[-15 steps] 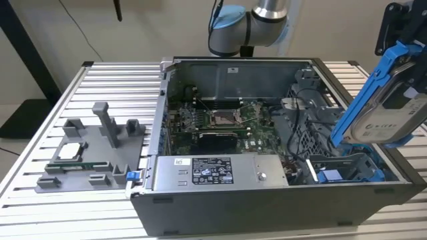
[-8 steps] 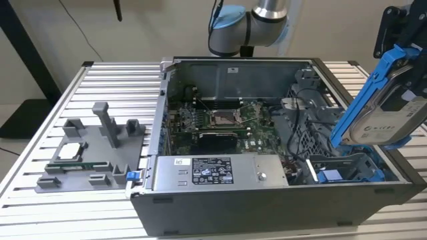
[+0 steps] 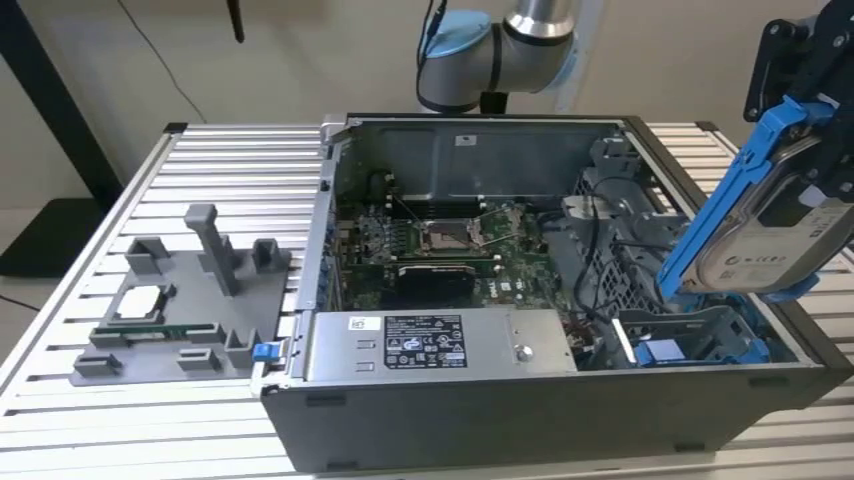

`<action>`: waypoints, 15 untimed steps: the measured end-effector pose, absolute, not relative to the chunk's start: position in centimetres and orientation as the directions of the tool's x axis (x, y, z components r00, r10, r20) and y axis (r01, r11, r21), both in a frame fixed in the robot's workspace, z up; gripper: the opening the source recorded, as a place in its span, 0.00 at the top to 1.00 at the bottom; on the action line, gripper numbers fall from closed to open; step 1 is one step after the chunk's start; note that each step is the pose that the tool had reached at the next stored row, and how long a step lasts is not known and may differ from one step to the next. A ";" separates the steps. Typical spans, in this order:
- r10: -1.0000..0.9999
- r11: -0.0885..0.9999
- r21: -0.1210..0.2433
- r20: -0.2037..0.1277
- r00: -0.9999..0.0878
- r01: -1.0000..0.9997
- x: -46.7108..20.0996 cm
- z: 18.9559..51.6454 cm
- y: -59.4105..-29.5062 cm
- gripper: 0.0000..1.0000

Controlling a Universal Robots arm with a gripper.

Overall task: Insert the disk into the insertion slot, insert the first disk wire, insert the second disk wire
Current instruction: 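Insert the disk into the insertion slot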

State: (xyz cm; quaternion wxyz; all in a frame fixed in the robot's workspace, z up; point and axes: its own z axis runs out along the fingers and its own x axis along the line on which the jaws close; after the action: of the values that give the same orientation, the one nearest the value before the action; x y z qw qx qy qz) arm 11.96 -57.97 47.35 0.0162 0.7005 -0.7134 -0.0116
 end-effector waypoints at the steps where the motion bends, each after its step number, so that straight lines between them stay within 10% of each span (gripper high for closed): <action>1: -1.000 0.018 0.039 0.007 -0.018 -0.999 12.0 47.3 -58.0 1.00; 15: -1.000 0.018 0.039 0.007 -0.018 -0.999 11.8 46.6 -58.0 1.00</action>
State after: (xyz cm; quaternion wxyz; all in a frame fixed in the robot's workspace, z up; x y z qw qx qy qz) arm 11.85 -57.97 46.58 0.0161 0.7005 -0.7134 -0.0117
